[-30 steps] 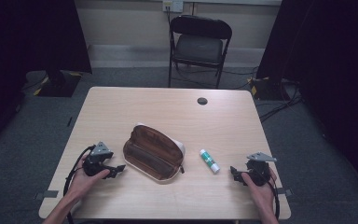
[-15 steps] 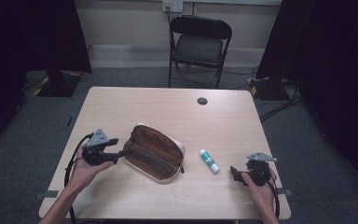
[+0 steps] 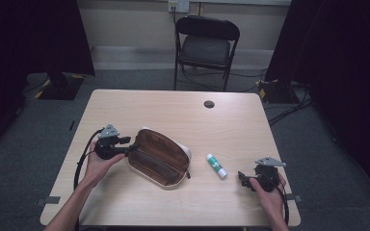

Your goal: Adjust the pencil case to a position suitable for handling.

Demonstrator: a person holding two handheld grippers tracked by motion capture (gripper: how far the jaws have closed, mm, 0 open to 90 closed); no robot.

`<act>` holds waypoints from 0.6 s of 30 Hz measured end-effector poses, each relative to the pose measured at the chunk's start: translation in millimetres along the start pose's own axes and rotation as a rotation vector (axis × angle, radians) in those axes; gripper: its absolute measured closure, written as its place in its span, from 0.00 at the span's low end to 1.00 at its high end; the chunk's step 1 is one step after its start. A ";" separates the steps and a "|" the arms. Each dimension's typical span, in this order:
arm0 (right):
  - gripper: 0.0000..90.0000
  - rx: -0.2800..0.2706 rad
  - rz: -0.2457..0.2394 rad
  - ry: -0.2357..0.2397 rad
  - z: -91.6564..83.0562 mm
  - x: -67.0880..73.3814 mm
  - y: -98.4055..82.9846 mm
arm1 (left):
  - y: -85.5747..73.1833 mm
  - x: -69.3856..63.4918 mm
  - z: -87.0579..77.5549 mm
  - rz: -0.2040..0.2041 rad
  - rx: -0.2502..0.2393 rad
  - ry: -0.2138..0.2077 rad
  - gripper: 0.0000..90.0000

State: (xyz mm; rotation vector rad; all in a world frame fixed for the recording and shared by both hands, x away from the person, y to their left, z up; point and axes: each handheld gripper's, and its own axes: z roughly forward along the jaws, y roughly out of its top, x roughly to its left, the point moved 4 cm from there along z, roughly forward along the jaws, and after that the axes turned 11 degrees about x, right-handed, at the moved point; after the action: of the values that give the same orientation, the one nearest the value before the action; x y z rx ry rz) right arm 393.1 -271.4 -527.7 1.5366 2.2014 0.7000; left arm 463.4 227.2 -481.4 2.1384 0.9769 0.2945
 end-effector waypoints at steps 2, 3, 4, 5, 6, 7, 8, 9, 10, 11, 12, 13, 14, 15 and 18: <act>0.09 -0.001 0.000 -0.001 0.1 0.0 0.0 | -0.4 1.4 2.1 -0.012 -0.002 -0.008 0.56; 0.09 0.000 0.000 0.000 0.0 0.0 0.0 | -2.0 4.2 6.3 -0.025 0.009 -0.006 0.58; 0.09 0.000 0.000 0.000 0.0 0.0 0.0 | -2.0 4.2 6.3 -0.025 0.009 -0.006 0.59; 0.09 0.000 0.000 0.000 0.0 0.0 0.0 | -2.7 5.2 8.1 -0.027 0.015 0.000 0.59; 0.09 0.000 0.000 0.000 0.0 0.0 0.0 | -2.8 5.3 9.4 -0.027 0.014 -0.008 0.60; 0.09 0.000 0.000 0.000 0.0 0.0 0.0 | -2.7 5.0 10.0 -0.032 0.014 -0.013 0.62; 0.09 0.000 0.000 0.000 0.0 0.0 0.0 | -2.8 4.7 10.3 -0.035 0.013 -0.021 0.62; 0.09 0.000 0.000 0.000 0.0 0.0 0.0 | -3.3 4.8 10.6 -0.037 0.015 -0.026 0.63; 0.09 0.000 0.000 0.000 0.0 0.0 0.0 | -3.9 4.1 11.4 -0.040 0.020 -0.031 0.64; 0.09 0.000 0.000 0.000 0.0 0.0 0.0 | -3.9 3.7 11.5 -0.038 0.019 -0.034 0.64; 0.09 0.000 0.000 0.000 0.0 0.0 0.0 | -3.9 3.3 11.3 -0.033 0.023 -0.033 0.64; 0.09 -0.001 0.000 -0.001 0.1 0.0 0.0 | -4.0 2.1 11.4 -0.029 0.023 -0.039 0.63; 0.09 -0.001 0.000 -0.001 0.1 0.0 0.0 | -5.1 0.2 12.4 -0.007 0.041 -0.023 0.61; 0.09 -0.001 0.000 -0.001 0.1 0.0 0.0 | -5.6 -1.6 12.7 0.003 0.046 -0.018 0.60; 0.09 -0.001 0.000 -0.001 0.1 0.0 0.0 | -8.0 -3.8 11.5 0.017 0.060 -0.024 0.58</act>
State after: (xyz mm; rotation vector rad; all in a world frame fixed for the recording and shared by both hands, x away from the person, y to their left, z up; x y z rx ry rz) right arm 393.1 -271.4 -527.7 1.5366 2.1998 0.6998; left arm 461.9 221.6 -494.7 2.2005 0.9649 0.2504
